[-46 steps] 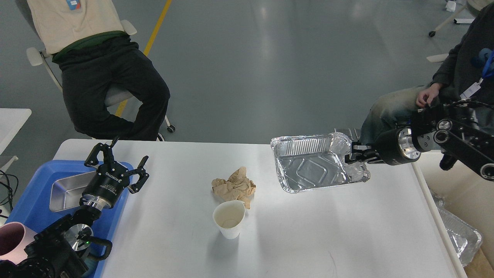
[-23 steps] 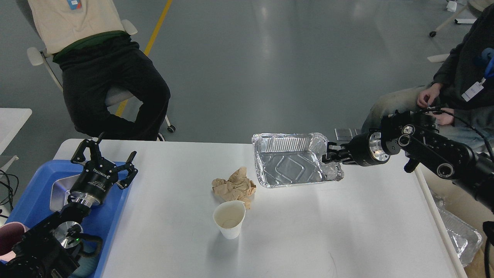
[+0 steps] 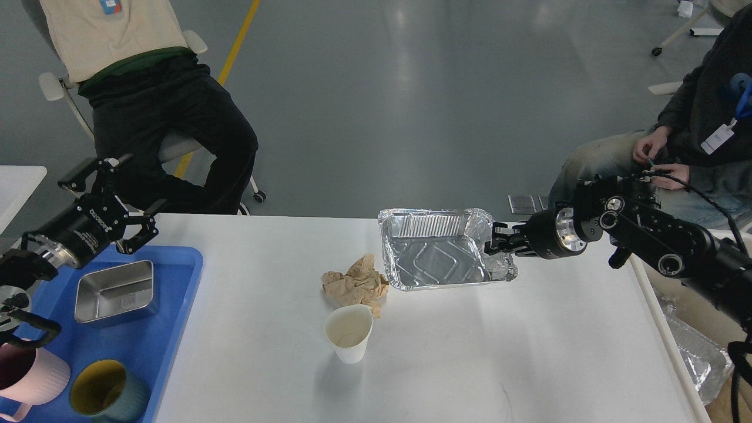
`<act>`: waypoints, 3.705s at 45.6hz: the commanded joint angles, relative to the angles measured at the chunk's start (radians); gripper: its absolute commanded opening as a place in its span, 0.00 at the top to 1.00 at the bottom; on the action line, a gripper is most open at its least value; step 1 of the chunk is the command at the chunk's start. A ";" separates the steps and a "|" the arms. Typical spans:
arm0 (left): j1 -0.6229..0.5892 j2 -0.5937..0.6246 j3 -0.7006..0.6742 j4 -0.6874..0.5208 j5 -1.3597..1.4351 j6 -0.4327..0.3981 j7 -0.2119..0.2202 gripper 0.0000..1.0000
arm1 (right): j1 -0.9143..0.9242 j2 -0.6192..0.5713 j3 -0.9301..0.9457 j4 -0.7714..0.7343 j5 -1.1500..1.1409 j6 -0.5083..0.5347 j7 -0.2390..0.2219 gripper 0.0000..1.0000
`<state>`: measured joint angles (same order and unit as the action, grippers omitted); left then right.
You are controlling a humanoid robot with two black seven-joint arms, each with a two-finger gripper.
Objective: Tidy desktop
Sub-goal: 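Hold the foil tray up while the left gripper reaches toward the crumpled paper, then reach the left gripper to the white paper cup and grasp it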
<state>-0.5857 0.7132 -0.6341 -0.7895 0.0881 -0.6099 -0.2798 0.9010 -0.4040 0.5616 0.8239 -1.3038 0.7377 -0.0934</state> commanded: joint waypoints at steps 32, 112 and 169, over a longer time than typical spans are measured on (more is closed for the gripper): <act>0.004 1.058 0.129 -0.948 0.012 0.024 0.137 0.03 | -0.001 0.030 -0.002 -0.002 0.000 0.006 -0.002 1.00; -0.173 0.497 0.091 -0.872 0.470 0.145 0.550 0.04 | -0.013 -0.081 -0.012 -0.049 -0.009 -0.001 -0.014 1.00; -0.600 -0.362 0.838 -0.522 0.688 0.208 0.735 0.20 | -0.036 -0.111 0.001 -0.039 0.000 -0.003 -0.006 1.00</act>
<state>-1.1920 0.3577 0.1988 -1.3160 0.7624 -0.3978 0.4576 0.8663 -0.5153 0.5610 0.7857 -1.3053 0.7354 -0.1013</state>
